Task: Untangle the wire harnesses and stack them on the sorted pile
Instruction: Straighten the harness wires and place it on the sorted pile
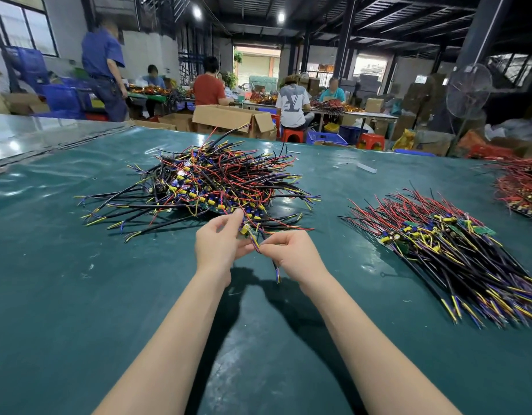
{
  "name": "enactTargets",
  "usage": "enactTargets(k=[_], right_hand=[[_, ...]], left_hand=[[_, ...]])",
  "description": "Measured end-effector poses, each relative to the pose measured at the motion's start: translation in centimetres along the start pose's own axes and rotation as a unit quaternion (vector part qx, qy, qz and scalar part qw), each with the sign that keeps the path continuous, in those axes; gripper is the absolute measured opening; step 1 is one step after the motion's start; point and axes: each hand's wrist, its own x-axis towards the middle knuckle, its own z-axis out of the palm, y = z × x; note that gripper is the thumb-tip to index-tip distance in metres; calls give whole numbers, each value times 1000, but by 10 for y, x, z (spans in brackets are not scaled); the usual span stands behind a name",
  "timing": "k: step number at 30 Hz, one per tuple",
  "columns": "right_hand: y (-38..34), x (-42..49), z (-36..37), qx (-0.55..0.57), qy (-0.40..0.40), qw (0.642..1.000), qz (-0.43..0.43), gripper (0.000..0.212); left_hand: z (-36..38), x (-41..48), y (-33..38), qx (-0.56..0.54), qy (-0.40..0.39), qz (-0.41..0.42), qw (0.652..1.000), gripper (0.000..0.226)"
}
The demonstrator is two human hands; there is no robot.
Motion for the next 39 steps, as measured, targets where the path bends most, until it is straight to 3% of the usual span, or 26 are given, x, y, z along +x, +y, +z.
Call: enactTargets(k=[4,7,10,12,14,18,23,27,30,33,36,39], right_hand=[[-1,-1,1,-13,5,1000,7,28],[-4,-5,0,78,-43,993,77,26],[-2,-7,-9,265,-145,935,188,24],[-1,-9,-11,324,-184,904,211,23],[-1,-9,-10,323,-207,897,218,23],[-3,-9,-2,261,-209,918,213,19],[4,-12,2,269,-222,915,204,21],[3,-11,-7,323,-261,881,228,22],[-4,-11,-5,219,-267,915,211,22],[0,-8,-5,149,-223,944,191,29],[6,-9,2,170,-201,949,174,35],[8,-12,7,234,-238,929,161,28]], left_hand=[[-1,1,2,48,-3,24,999,24],[0,3,3,55,20,34,998,31],[0,4,3,59,19,39,997,33],[0,2,5,52,14,39,998,36],[-1,0,8,45,5,39,998,42],[-3,-3,10,30,9,43,999,54],[-8,1,7,-19,51,30,998,55],[-6,2,9,-47,37,-5,998,41],[-5,3,11,-35,33,0,999,34],[0,4,12,-56,45,10,997,28],[-6,7,7,-95,80,21,992,25],[-19,12,4,-112,114,10,987,24]])
